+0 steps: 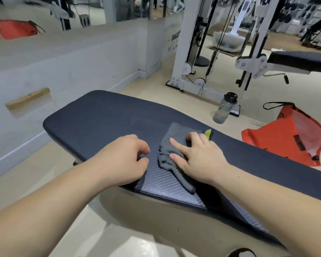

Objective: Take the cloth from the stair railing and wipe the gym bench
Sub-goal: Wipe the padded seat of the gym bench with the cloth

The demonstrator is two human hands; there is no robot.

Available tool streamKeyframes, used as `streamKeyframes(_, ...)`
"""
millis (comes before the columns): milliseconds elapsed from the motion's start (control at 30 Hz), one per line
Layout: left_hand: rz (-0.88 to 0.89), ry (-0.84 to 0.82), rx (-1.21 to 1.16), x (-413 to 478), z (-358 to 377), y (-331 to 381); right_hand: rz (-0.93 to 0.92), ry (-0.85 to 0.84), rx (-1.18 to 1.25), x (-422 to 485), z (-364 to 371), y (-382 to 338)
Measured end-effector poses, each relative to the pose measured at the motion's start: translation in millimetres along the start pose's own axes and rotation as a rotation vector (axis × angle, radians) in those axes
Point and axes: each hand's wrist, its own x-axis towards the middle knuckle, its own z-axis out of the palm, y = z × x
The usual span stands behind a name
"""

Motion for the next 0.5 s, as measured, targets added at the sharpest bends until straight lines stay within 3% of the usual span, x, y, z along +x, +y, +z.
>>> streamKeyframes(133,-0.03,0.024,0.003,0.7,-10.6,-13.4,0.257,-0.049,0.009,49.4,5.0,13.6)
streamKeyframes(233,-0.076,0.036,0.016,-0.8,-19.4,-29.1,0.305,-0.057,0.025,60.0,4.0,-1.5)
streamKeyframes(500,-0.14,0.054,0.017,-4.0,-24.3,-60.0,-0.305,0.052,0.008,40.9,-6.4,-69.1)
